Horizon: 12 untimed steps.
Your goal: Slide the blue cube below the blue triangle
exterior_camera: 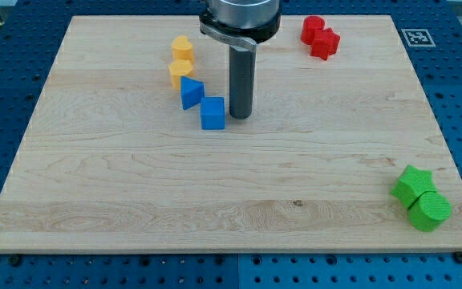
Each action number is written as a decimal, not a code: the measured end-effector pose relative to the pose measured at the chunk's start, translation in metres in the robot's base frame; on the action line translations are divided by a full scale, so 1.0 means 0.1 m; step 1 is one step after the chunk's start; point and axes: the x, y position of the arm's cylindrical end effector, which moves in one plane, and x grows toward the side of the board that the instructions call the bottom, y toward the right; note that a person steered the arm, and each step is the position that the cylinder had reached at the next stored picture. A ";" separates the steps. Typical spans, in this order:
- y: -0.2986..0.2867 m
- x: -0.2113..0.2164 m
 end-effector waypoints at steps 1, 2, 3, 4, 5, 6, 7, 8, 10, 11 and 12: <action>-0.05 0.03; -0.13 0.06; -0.23 0.07; -0.28 0.07; -0.30 0.08; -0.32 0.11; -0.33 0.11; -0.34 0.11; -0.38 0.14; -0.40 0.14; -0.43 0.14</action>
